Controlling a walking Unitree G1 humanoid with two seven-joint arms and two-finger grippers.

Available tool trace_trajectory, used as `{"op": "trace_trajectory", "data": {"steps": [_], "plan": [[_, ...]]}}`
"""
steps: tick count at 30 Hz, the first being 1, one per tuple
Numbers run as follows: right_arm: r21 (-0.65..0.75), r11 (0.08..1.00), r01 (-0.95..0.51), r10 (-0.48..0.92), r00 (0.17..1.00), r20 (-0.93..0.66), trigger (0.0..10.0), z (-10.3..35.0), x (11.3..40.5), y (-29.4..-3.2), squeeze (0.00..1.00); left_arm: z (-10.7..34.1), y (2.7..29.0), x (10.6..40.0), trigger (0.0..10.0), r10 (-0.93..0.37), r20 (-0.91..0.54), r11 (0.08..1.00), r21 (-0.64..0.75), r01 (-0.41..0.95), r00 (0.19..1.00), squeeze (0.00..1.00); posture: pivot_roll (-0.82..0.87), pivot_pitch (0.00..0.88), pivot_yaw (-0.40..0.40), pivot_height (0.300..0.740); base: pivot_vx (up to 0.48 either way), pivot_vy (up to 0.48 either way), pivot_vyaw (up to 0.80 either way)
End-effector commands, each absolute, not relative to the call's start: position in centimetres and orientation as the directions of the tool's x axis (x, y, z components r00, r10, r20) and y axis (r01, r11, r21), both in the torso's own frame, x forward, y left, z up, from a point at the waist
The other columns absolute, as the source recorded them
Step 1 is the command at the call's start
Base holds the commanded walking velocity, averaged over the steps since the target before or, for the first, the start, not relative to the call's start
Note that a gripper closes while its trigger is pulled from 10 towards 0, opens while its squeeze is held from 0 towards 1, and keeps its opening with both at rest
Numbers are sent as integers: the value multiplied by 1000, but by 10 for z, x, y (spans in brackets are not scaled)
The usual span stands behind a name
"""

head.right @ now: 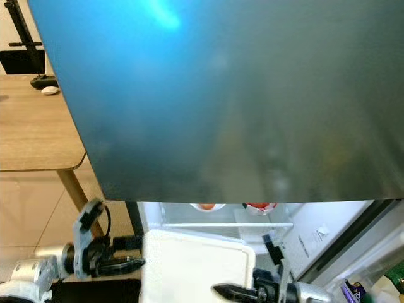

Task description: Restocking fridge

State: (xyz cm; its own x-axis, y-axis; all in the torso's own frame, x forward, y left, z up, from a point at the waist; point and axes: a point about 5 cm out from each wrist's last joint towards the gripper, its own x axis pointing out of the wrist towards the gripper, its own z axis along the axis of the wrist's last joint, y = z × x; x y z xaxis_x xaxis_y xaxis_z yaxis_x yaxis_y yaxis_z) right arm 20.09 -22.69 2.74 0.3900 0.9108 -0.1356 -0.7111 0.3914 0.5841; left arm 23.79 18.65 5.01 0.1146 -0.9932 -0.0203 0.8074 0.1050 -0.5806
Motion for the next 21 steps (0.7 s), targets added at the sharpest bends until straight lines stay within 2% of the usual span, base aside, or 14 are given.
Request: {"op": "trace_trajectory", "data": {"steps": [1, 2, 6, 11, 12, 13, 14, 15, 17, 18, 19, 20, 21], "plan": [[535, 475, -699, 867, 477, -147, 0, 31, 211, -235, 0, 43, 195, 232, 10000, -989, -98, 149, -585, 797, 113, 1000, -53, 0, 5, 740, 0, 0, 0], [535, 475, -699, 867, 477, -147, 0, 31, 211, -235, 0, 43, 195, 232, 10000, -989, -98, 149, -585, 797, 113, 1000, -53, 0, 5, 740, 0, 0, 0], [499, 627, -599, 751, 634, -183, 0, 28, 219, -251, 0, 21, 197, 220, 10000, -970, -175, 240, -623, 745, 166, 1000, -54, 0, 8, 740, 0, 0, 0], [466, 688, -556, 700, 679, -224, 0, 22, 223, -252, 0, 11, 195, 216, 10000, -961, -199, 277, -632, 723, 193, 1000, -55, 0, 9, 740, 0, 0, 0], [473, 707, -526, 674, 704, -224, 0, 20, 225, -252, 0, 7, 192, 216, 10000, -948, -226, 318, -607, 728, 225, 1000, -56, 0, 11, 740, 0, 0, 0], [490, 723, -487, 645, 731, -224, 3255, 17, 228, -251, 0, 2, 187, 219, 10000, -930, -248, 367, -573, 732, 272, 1000, -55, 0, 12, 740, 0, 0, 0], [490, 723, -487, 645, 731, -224, 3255, 17, 228, -251, 0, 2, 187, 219, 10000, -930, -248, 367, -573, 732, 272, 1000, -55, 0, 12, 740, 0, 0, 0], [519, 735, -436, 609, 762, -222, 10000, 14, 232, -246, 0, -3, 175, 223, 10000, -900, -281, 435, -505, 745, 334, 1000, -53, 0, 12, 740, 0, 0, 0], [524, 741, -421, 598, 769, -227, 10000, 12, 234, -243, 0, -6, 166, 224, 10000, -892, -293, 449, -478, 755, 345, 1000, -55, 0, 16, 740, 0, 0, 0], [523, 749, -407, 586, 775, -237, 10000, 9, 236, -238, 0, -8, 157, 224, 10000, -890, -302, 449, -447, 774, 342, 808, -55, 0, 16, 740, 0, 0, 0], [517, 766, -383, 565, 785, -255, 10000, 6, 239, -233, 0, -10, 144, 222, 10000, -888, -318, 443, -400, 802, 332, 169, -55, 0, 16, 740, 0, 0, 0], [515, 769, -379, 561, 787, -259, 10000, 6, 239, -232, 0, -11, 141, 222, 10000, -888, -321, 441, -391, 808, 330, 169, -55, 0, 16, 740, 0, 0, 0], [509, 790, -343, 532, 796, -288, 10000, 3, 242, -230, 0, -12, 134, 222, 10000, -874, -350, 449, -321, 834, 336, 0, -62, 0, 21, 740, 0, 0, 0]]}}
